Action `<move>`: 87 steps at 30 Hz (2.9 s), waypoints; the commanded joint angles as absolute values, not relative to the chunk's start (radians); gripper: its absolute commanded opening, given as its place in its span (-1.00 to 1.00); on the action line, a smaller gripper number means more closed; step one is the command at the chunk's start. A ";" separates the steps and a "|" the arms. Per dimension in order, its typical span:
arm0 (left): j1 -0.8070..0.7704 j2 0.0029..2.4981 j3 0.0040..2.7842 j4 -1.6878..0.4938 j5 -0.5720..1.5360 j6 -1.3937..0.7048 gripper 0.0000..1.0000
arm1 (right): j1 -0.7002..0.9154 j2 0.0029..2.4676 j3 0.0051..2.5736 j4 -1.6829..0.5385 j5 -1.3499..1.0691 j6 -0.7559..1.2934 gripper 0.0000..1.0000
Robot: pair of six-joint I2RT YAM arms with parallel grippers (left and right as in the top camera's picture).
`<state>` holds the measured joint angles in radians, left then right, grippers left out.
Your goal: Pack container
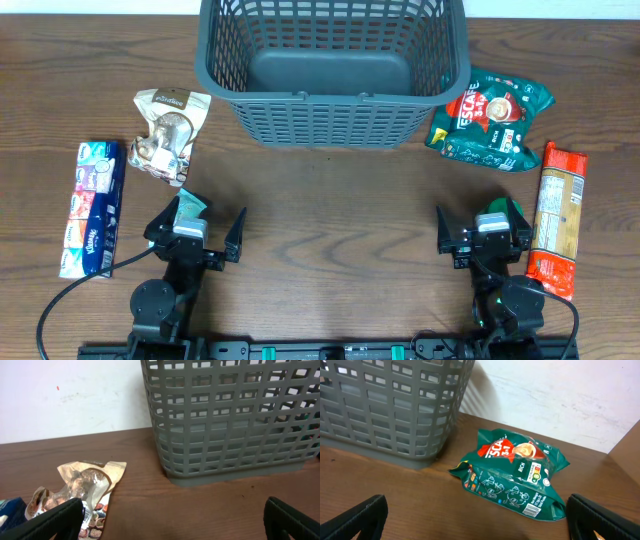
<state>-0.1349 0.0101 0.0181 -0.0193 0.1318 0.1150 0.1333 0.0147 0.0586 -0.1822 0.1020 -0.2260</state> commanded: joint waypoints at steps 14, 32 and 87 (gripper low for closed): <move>-0.140 0.004 0.004 -0.056 0.161 0.110 0.97 | 0.131 0.006 0.054 -0.182 0.101 -0.210 0.98; -0.140 0.027 0.004 -0.056 0.161 0.107 0.97 | 0.131 0.006 0.054 -0.182 0.101 -0.210 0.99; 0.322 1.393 1.556 -1.001 0.322 0.388 0.97 | 0.131 0.006 0.054 -0.182 0.101 -0.210 0.98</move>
